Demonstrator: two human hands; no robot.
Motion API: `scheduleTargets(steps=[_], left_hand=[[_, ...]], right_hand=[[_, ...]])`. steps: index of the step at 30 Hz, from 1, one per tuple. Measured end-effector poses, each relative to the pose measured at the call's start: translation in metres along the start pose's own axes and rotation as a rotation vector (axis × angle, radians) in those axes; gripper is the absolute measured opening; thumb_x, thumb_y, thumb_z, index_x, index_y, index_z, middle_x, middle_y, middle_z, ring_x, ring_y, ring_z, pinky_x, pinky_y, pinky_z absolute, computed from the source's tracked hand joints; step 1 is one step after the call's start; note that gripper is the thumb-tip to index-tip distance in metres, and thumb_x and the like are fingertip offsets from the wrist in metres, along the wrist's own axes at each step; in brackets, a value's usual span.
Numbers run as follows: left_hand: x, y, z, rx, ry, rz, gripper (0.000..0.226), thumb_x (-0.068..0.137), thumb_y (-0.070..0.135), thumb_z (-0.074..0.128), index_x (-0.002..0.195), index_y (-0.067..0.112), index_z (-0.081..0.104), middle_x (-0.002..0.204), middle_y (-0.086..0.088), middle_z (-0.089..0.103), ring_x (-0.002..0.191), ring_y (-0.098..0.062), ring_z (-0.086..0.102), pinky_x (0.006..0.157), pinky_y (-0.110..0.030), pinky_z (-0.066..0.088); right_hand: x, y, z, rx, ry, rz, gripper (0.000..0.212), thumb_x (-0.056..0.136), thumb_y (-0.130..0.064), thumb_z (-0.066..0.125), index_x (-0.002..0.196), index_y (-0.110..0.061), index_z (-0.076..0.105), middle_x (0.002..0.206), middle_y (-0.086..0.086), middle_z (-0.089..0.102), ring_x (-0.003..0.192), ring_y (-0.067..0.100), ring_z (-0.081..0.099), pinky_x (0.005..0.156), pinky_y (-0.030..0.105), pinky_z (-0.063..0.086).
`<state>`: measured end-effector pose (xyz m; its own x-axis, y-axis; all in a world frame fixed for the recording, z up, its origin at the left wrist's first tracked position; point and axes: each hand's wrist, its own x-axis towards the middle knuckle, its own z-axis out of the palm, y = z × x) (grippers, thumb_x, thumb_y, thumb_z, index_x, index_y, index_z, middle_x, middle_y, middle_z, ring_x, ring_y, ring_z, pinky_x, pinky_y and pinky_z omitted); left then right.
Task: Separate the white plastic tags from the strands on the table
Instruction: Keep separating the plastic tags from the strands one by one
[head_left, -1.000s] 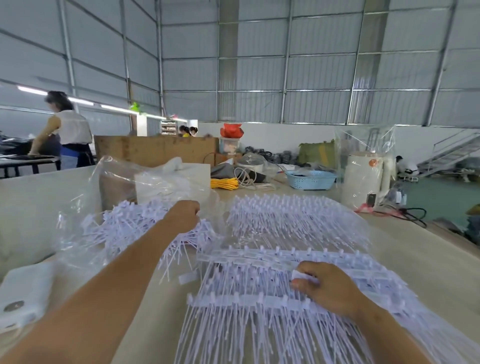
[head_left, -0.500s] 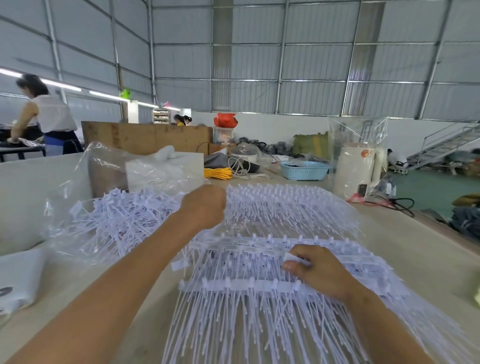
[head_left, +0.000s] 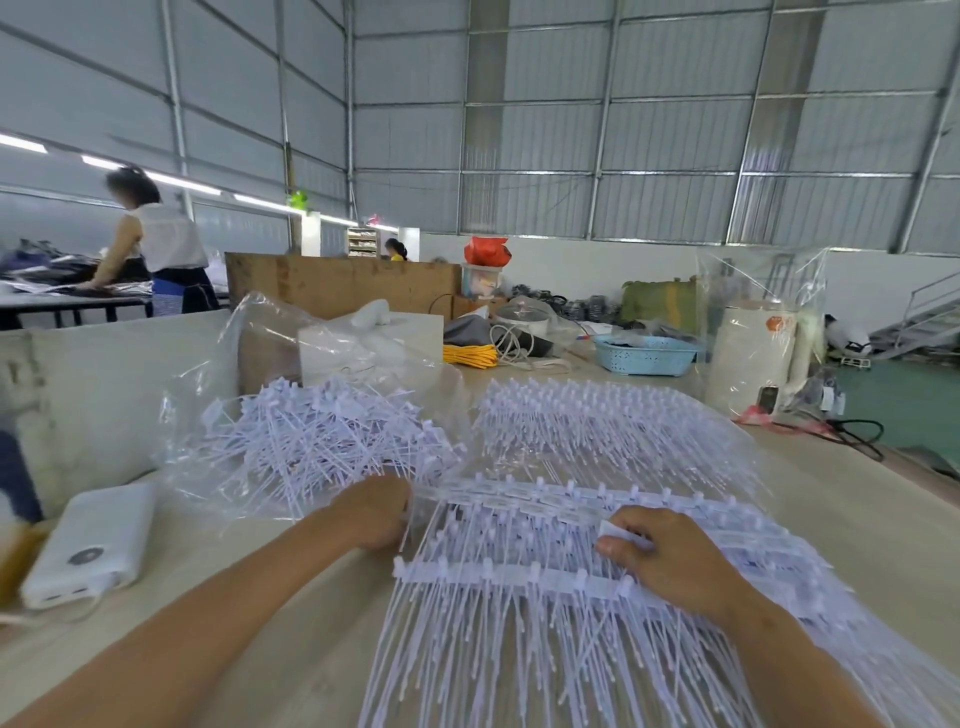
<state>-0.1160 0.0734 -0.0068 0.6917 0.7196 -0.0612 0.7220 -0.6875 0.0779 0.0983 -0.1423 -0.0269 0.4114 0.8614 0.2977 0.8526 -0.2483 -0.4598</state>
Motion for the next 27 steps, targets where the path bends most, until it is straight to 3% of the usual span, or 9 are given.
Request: scheduleTargets(steps=[2, 4, 7, 10, 14, 18, 21, 24, 27], left_hand=[[-0.007, -0.004, -0.008, -0.067, -0.076, -0.007, 0.032, 0.090, 0.015, 0.052, 0.060, 0.015, 0.041, 0.063, -0.001, 0.043, 0.054, -0.012, 0.044, 0.044, -0.013, 0.031], [-0.015, -0.006, -0.021, -0.188, -0.163, -0.027, 0.034, 0.087, 0.011, 0.058, 0.057, 0.015, 0.042, 0.059, -0.001, 0.041, 0.042, -0.008, 0.049, 0.040, -0.012, 0.037], [-0.028, -0.010, -0.046, -0.342, -0.285, -0.055, 0.023, 0.087, 0.005, 0.061, 0.066, 0.007, 0.052, 0.071, -0.005, 0.054, 0.049, -0.012, 0.062, 0.045, -0.018, 0.048], [-0.039, -0.016, -0.068, -0.205, -0.301, -0.052, 0.029, 0.082, 0.004, 0.062, 0.056, 0.011, 0.054, 0.051, 0.004, 0.064, 0.056, -0.011, 0.060, 0.055, -0.016, 0.044], [-0.060, -0.032, -0.099, -0.089, -0.224, -0.057, 0.030, 0.080, 0.006, 0.063, 0.051, 0.012, 0.055, 0.044, 0.006, 0.061, 0.048, -0.008, 0.055, 0.058, -0.017, 0.043], [-0.080, -0.052, -0.127, -0.272, -0.119, -0.040, 0.015, 0.084, 0.006, 0.067, 0.069, 0.007, 0.070, 0.052, -0.003, 0.064, 0.041, -0.009, 0.051, 0.043, -0.016, 0.039], [-0.084, -0.072, -0.140, -0.450, 0.077, -0.049, 0.009, 0.088, 0.005, 0.063, 0.083, 0.003, 0.071, 0.055, -0.006, 0.067, 0.040, -0.007, 0.052, 0.039, -0.015, 0.039], [-0.070, -0.079, -0.139, -0.547, 0.224, -0.082, 0.010, 0.090, 0.004, 0.060, 0.085, 0.004, 0.069, 0.053, -0.005, 0.067, 0.039, -0.005, 0.055, 0.039, -0.014, 0.041], [-0.041, -0.065, -0.119, -0.528, 0.115, -0.124, 0.009, 0.089, 0.005, 0.062, 0.082, 0.004, 0.068, 0.053, -0.003, 0.067, 0.040, -0.005, 0.055, 0.040, -0.015, 0.043]], right_hand=[[0.000, 0.000, 0.000, -0.007, -0.002, 0.002, 0.030, 0.090, -0.033, 0.058, 0.077, -0.007, 0.058, 0.075, 0.012, 0.056, 0.070, 0.024, 0.055, 0.065, 0.030, 0.038], [0.000, 0.000, 0.000, -0.009, -0.003, 0.005, 0.029, 0.090, -0.034, 0.058, 0.076, -0.009, 0.057, 0.073, 0.008, 0.055, 0.068, 0.021, 0.053, 0.065, 0.029, 0.037], [0.000, 0.000, 0.000, -0.014, -0.007, 0.002, 0.029, 0.090, -0.034, 0.058, 0.074, -0.010, 0.054, 0.068, 0.003, 0.050, 0.065, 0.017, 0.049, 0.062, 0.026, 0.034], [0.000, 0.002, 0.000, -0.009, -0.012, -0.002, 0.027, 0.091, -0.034, 0.058, 0.075, -0.012, 0.055, 0.069, 0.002, 0.051, 0.067, 0.018, 0.052, 0.062, 0.025, 0.035], [0.001, 0.003, 0.000, -0.018, -0.010, -0.001, 0.028, 0.090, -0.034, 0.058, 0.067, -0.020, 0.049, 0.064, -0.002, 0.048, 0.061, 0.011, 0.048, 0.059, 0.022, 0.034], [0.001, 0.002, 0.000, -0.032, -0.014, -0.007, 0.031, 0.091, -0.035, 0.058, 0.065, -0.023, 0.046, 0.063, -0.001, 0.046, 0.059, 0.009, 0.046, 0.058, 0.019, 0.032], [0.001, 0.002, 0.000, -0.044, -0.012, -0.009, 0.033, 0.091, -0.035, 0.057, 0.064, -0.024, 0.043, 0.062, 0.000, 0.044, 0.057, 0.009, 0.044, 0.057, 0.020, 0.031], [0.002, 0.003, 0.001, -0.051, -0.006, -0.003, 0.032, 0.091, -0.035, 0.057, 0.064, -0.024, 0.044, 0.062, -0.001, 0.046, 0.057, 0.008, 0.045, 0.057, 0.020, 0.032], [0.003, 0.002, 0.001, -0.061, -0.003, 0.007, 0.034, 0.091, -0.036, 0.057, 0.062, -0.027, 0.041, 0.061, -0.002, 0.045, 0.056, 0.006, 0.043, 0.056, 0.019, 0.031]])
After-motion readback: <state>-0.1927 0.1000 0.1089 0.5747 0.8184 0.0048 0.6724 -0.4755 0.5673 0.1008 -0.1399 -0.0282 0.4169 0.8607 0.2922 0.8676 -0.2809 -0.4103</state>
